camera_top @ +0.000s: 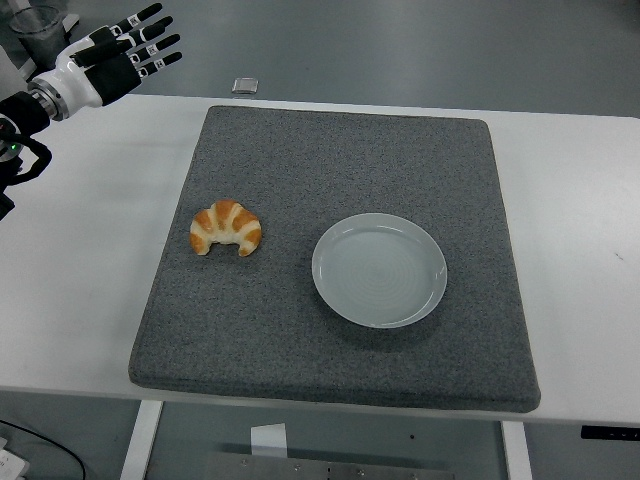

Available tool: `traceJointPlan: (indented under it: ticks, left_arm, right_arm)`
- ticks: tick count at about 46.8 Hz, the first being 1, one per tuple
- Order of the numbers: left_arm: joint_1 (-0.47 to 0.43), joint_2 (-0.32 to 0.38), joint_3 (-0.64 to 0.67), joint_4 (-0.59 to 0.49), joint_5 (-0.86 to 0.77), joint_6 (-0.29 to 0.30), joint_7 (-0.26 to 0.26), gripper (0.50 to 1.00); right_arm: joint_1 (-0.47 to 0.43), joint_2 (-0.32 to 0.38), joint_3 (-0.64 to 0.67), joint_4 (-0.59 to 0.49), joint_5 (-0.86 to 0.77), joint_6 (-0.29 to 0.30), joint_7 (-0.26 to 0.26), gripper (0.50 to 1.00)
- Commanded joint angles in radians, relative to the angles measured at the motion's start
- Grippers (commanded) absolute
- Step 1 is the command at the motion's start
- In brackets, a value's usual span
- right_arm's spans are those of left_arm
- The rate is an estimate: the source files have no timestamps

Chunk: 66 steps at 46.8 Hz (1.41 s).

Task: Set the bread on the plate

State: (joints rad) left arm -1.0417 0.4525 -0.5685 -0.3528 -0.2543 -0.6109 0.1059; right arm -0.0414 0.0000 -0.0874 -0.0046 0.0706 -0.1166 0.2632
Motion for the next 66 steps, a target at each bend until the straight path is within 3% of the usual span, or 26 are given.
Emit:
traceJointPlan:
  ticks: [1,48,66]
  left_arm:
    - [0.0,0.0,-0.001,0.0,0.0,0.0,0.0,1.0]
    - [0.005,0.014,-0.036,-0.052,0.009,0.0,-0.006,1.0]
    - [-0.001,0.051,0.004,-0.136,0.314,0.0,-0.011,1.0]
  right_arm:
    - [0.0,0.0,0.0,0.0,0.0,0.0,0.001,0.932]
    - [0.0,0.0,0.0,0.0,0.0,0.0,-0.001,0.932]
    - [0.0,0.0,0.0,0.0,0.0,0.0,-0.001,0.932]
